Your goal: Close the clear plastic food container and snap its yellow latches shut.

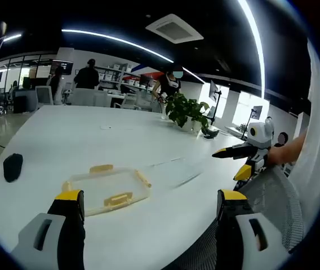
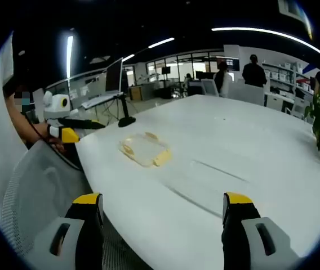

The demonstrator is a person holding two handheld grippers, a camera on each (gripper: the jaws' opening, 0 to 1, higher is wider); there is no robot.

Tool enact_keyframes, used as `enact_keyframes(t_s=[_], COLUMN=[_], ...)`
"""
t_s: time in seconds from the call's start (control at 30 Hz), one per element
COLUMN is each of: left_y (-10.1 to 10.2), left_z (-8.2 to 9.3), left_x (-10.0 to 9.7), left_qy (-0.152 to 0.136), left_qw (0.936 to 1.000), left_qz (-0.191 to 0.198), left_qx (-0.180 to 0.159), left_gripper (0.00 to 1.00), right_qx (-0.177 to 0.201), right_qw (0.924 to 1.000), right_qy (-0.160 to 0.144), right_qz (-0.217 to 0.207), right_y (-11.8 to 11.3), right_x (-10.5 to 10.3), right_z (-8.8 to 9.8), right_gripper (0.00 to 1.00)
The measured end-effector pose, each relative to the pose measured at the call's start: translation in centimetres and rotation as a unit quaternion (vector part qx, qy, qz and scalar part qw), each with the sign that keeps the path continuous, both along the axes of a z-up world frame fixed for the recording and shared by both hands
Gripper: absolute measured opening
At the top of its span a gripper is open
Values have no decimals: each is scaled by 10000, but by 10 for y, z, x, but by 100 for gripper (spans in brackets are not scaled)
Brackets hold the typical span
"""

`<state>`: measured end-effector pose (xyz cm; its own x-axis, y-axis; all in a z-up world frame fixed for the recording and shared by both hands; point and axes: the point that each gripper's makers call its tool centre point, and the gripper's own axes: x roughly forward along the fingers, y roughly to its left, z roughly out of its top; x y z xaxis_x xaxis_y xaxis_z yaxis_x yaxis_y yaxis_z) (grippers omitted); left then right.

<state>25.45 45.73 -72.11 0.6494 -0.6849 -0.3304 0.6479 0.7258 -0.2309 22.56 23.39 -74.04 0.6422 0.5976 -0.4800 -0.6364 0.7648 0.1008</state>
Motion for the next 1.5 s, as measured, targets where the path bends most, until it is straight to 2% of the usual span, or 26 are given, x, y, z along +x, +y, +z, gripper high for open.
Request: enact_keyframes(t_s=[1.5], left_y=[-2], left_z=[-6], left_x=[-4], left_qy=[190], left_qw=[9998], left_qz=[-90], left_qx=[38], left_gripper=[98], right_qx=[-14], right_qw=[10000], right_qy=[36], right_qz=[-52], right_y=[-2], right_x=[1], right_z=[-1], right_gripper=[86])
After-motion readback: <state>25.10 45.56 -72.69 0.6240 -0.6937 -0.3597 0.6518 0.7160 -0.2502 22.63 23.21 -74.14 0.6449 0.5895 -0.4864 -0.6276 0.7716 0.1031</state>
